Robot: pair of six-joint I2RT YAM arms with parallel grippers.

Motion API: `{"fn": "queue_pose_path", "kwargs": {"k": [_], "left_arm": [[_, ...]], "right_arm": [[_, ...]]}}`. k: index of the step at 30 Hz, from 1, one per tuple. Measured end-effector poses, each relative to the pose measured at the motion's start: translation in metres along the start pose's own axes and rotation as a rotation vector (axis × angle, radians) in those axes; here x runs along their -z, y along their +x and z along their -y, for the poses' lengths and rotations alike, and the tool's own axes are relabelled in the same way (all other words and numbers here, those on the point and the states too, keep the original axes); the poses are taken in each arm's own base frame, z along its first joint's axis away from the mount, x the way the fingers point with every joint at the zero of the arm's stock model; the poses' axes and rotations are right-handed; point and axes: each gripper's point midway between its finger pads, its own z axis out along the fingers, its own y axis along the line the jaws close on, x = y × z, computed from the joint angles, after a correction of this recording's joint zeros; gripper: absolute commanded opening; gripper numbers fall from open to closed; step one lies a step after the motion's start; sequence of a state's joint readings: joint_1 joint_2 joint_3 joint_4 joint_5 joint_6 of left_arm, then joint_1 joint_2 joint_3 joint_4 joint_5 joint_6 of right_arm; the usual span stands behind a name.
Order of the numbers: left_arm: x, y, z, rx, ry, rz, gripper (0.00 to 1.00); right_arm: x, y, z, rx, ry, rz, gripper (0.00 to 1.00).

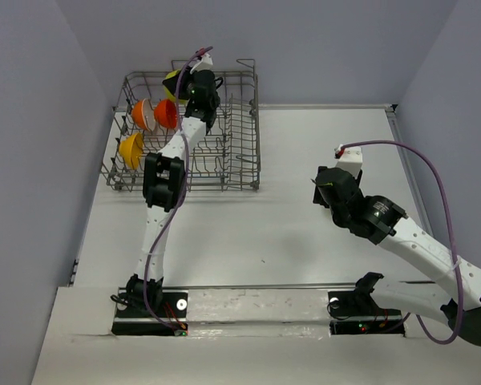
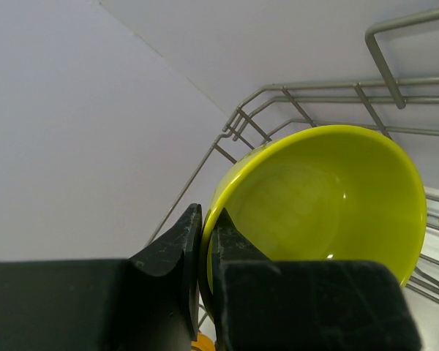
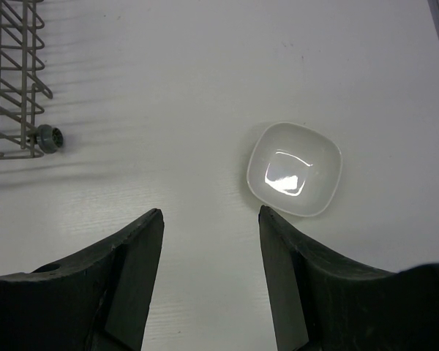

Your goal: Load the bowls into the dish rack

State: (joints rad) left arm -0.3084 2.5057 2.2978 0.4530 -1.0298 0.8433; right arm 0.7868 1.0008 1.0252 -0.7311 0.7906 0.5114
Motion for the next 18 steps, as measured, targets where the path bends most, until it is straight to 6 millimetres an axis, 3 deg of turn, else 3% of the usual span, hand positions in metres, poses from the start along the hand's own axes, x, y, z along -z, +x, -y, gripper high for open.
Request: {"fn": "queue_pose_path", "kwargs": {"k": [9, 18], "left_arm": [[-0.003, 0.028, 0.027, -0.062, 0.021, -0.025, 0.0], [-0.002, 0.027, 0.027, -0.082, 0.014, -0.015, 0.0]], "right_arm": [[0.0, 0.0, -0.001, 0.003, -0.004, -0.001, 0.61], [0.0, 0.0, -0.001, 0.002, -0.005, -0.001, 0.61]]}}
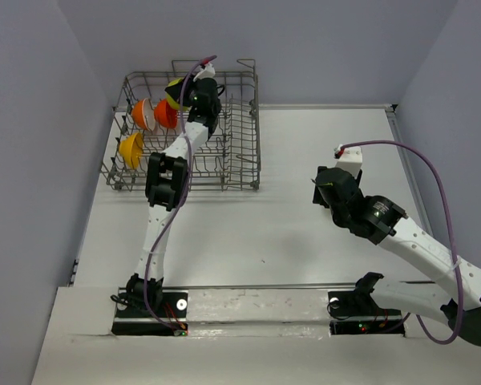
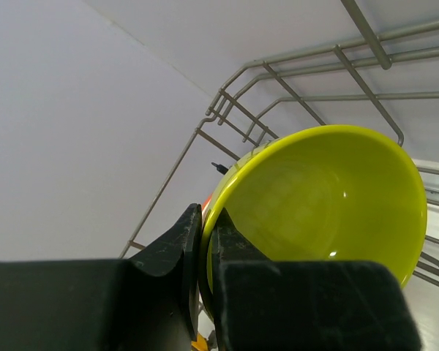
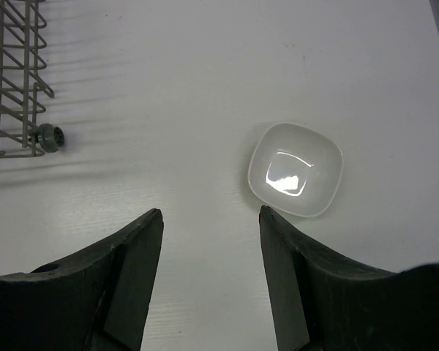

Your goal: Load the bowls into the dish rack

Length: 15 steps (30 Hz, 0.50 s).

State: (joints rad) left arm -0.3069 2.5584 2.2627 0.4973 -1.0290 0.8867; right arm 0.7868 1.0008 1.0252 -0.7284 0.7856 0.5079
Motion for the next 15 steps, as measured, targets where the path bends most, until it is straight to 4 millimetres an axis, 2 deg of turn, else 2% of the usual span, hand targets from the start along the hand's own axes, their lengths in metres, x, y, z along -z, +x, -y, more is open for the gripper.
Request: {"fn": "queue_pose_path", "kwargs": {"k": [15], "left_arm": [[0.017, -0.003, 0.009, -0.084, -0.002, 0.03, 0.0]], "right_arm": [[-0.001, 0.003, 0.0, 0.004, 0.002, -0.004, 0.61]]}}
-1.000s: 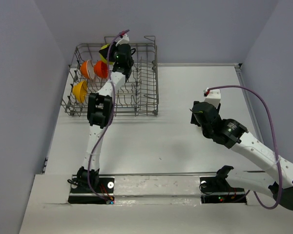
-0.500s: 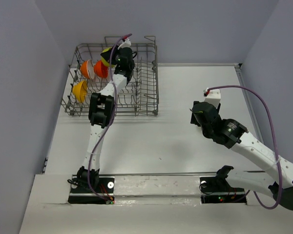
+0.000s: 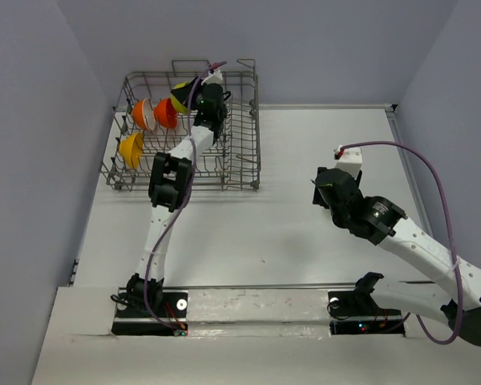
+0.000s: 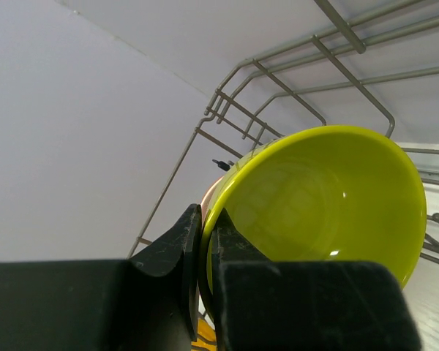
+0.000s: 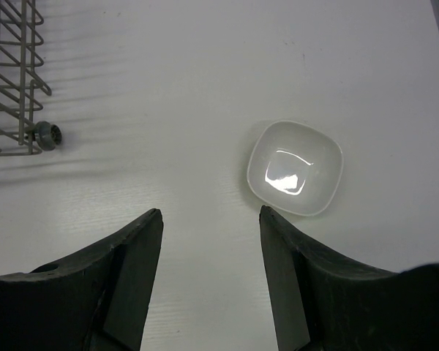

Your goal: Load the bowls into the dish rack

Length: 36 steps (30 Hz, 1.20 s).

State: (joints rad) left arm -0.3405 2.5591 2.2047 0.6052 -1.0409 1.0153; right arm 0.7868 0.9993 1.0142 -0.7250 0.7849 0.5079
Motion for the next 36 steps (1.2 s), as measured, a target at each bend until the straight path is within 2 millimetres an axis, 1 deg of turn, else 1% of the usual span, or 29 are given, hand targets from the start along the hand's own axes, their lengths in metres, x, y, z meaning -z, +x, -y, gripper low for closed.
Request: {"fn": "queue_pose_path", "kwargs": {"k": [7, 17, 24, 30, 36], "left_arm": [[0.005, -0.002, 0.004, -0.017, 0.008, 0.007, 0.0], [0.01, 0.0, 0.008, -0.042, 0.011, 0.007, 0.0], [0.011, 0.001, 0.009, -0.052, 0.013, 0.008, 0.08], [0.013, 0.0, 0.01, -0.058, 0.014, 0.012, 0.11], [0.015, -0.001, 0.011, -0.066, 0.014, 0.015, 0.18]], "right_arm": [[0.002, -0.002, 0.001, -0.008, -0.004, 0.007, 0.61], [0.003, -0.003, 0.002, -0.012, -0.006, 0.01, 0.61], [0.004, -0.004, 0.003, -0.016, -0.008, 0.014, 0.62], [0.005, -0.005, 0.003, -0.021, -0.011, 0.018, 0.62], [0.007, -0.006, 0.004, -0.027, -0.014, 0.023, 0.62]]}}
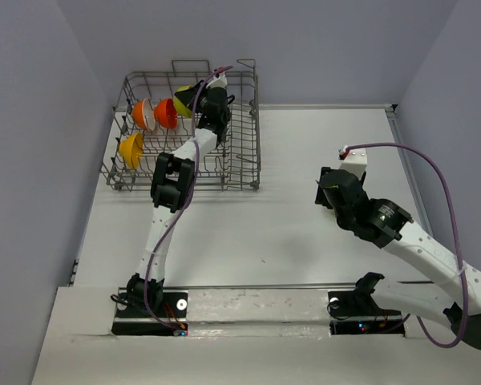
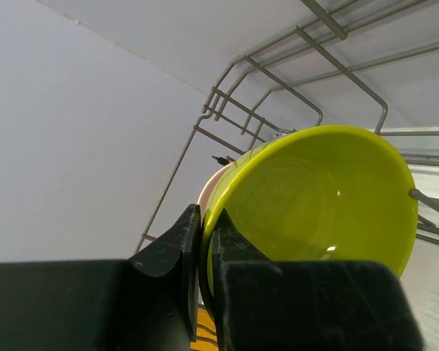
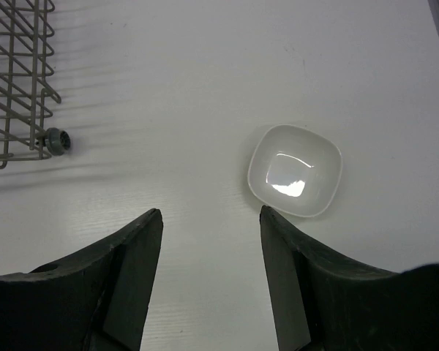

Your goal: Load the bowls into the dish rack

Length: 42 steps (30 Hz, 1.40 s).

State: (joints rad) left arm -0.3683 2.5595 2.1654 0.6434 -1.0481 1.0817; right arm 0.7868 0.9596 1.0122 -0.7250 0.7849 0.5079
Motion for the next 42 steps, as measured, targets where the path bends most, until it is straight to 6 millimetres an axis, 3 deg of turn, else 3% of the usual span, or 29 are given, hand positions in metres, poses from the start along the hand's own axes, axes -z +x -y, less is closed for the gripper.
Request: {"fn": "queue_pose_path", "kwargs": {"k": [10, 19, 42], "left_arm": [[0.02, -0.011, 0.019, -0.016, 0.043, 0.046, 0.34], [0.031, -0.009, 0.041, -0.048, 0.078, 0.066, 0.42], [0.031, -0.003, 0.042, -0.081, 0.071, 0.052, 0.77]], "right_arm": [[0.001, 0.0, 0.001, 0.001, -0.002, 0.002, 0.62], [0.0, 0.004, 0.001, 0.012, -0.003, -0.008, 0.62], [0.0, 0.003, 0.001, 0.008, -0.006, -0.005, 0.62]]}}
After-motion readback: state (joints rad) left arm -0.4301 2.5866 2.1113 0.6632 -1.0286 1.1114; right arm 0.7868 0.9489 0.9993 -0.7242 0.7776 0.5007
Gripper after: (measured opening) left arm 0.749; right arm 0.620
